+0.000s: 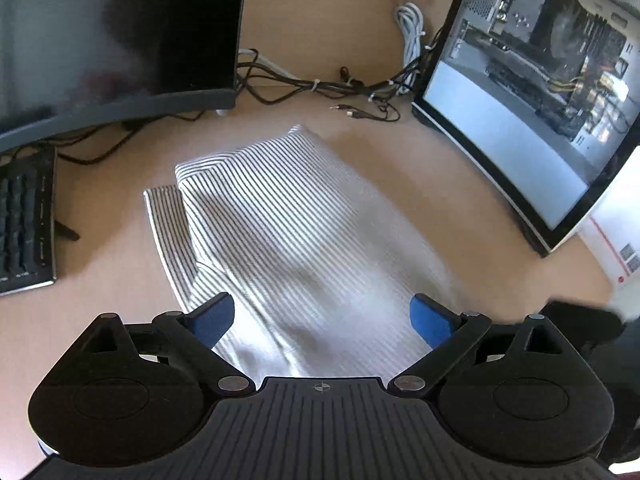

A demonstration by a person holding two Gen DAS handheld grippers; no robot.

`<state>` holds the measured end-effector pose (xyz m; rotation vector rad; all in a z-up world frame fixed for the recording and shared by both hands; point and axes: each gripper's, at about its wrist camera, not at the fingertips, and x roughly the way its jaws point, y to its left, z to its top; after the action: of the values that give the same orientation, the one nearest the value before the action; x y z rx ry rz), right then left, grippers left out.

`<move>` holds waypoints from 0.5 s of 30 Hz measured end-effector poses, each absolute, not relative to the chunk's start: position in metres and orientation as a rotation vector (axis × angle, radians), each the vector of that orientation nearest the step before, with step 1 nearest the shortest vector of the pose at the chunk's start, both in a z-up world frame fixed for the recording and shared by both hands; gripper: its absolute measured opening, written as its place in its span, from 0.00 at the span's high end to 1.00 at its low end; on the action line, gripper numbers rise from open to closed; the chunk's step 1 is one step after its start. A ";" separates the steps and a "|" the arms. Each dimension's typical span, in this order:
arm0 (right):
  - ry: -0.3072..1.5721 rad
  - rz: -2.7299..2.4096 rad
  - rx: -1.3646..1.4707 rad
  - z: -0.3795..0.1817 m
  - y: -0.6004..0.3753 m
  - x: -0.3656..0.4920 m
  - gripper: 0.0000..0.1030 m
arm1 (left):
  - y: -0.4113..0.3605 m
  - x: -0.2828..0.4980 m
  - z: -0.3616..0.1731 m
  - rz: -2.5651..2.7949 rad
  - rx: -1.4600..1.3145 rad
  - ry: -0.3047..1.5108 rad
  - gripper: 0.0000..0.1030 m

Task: Fold clothes
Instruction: 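Smooth the folded shirt flat with both open grippers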

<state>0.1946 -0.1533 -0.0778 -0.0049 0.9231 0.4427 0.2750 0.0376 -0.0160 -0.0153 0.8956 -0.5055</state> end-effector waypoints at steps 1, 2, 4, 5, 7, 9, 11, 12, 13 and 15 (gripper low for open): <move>0.941 0.464 -0.014 -0.082 -0.149 0.191 0.00 | 0.038 0.275 -0.017 -0.519 -0.027 0.901 0.04; 0.944 0.484 -0.024 -0.080 -0.149 0.191 0.00 | 0.038 0.275 -0.018 -0.532 -0.040 0.907 0.04; 0.944 0.515 -0.030 -0.071 -0.154 0.192 0.00 | 0.040 0.276 -0.022 -0.550 -0.068 0.922 0.03; 0.929 0.511 -0.026 -0.064 -0.159 0.196 0.00 | 0.040 0.276 -0.025 -0.554 -0.084 0.932 0.03; 0.892 0.478 -0.022 -0.051 -0.172 0.209 0.00 | 0.043 0.278 -0.033 -0.548 -0.116 0.956 0.03; 0.847 0.404 -0.033 -0.042 -0.184 0.230 0.00 | 0.046 0.278 -0.039 -0.529 -0.143 0.970 0.03; 0.807 0.298 -0.043 -0.038 -0.193 0.255 0.00 | 0.046 0.277 -0.038 -0.558 -0.183 0.963 0.03; 0.796 0.273 -0.025 -0.038 -0.196 0.270 0.00 | 0.046 0.277 -0.037 -0.573 -0.204 0.959 0.03; 0.786 0.249 -0.011 -0.039 -0.197 0.283 0.00 | 0.046 0.277 -0.036 -0.588 -0.224 0.955 0.03; 0.790 0.218 -0.017 -0.044 -0.189 0.307 0.00 | 0.046 0.277 -0.035 -0.617 -0.265 0.947 0.03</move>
<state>0.3073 -0.1894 -0.0443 -0.0169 0.7903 0.2179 0.2770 0.0457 -0.0353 -0.2646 0.9469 -0.6173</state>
